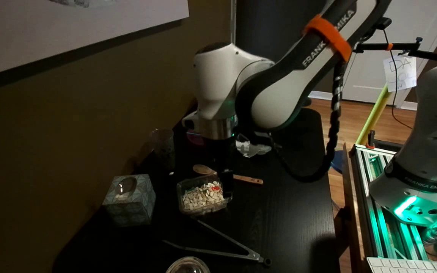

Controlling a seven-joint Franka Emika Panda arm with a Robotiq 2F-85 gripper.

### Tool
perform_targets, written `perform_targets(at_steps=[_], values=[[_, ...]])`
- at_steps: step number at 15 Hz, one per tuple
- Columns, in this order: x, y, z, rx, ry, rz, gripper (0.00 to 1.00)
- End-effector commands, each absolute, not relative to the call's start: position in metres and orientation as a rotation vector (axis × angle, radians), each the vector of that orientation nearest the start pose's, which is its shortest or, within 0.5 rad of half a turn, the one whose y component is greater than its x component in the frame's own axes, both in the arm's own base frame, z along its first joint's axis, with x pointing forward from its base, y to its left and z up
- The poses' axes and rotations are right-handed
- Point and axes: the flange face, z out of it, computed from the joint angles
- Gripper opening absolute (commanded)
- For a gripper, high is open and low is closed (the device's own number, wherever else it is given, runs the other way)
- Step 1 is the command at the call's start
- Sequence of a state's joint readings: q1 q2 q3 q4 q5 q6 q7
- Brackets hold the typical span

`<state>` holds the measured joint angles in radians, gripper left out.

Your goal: Put the silver bowl on top of the tissue box

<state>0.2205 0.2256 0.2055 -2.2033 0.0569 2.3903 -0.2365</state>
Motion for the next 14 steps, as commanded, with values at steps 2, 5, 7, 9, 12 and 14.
perform_targets(at_steps=[2, 5, 7, 9, 12, 14], values=[[0.521, 0.306, 0.233, -2.771, -1.250, 0.169, 1.00], [0.511, 0.309, 0.235, -2.775, -1.243, 0.174, 1.00], [0.514, 0.318, 0.233, -2.759, -1.275, 0.187, 1.00], [0.517, 0.314, 0.232, -2.778, -1.217, 0.165, 1.00], [0.531, 0.316, 0.213, -2.804, -1.033, 0.109, 1.00], [0.537, 0.321, 0.201, -2.832, -0.934, 0.058, 1.00]])
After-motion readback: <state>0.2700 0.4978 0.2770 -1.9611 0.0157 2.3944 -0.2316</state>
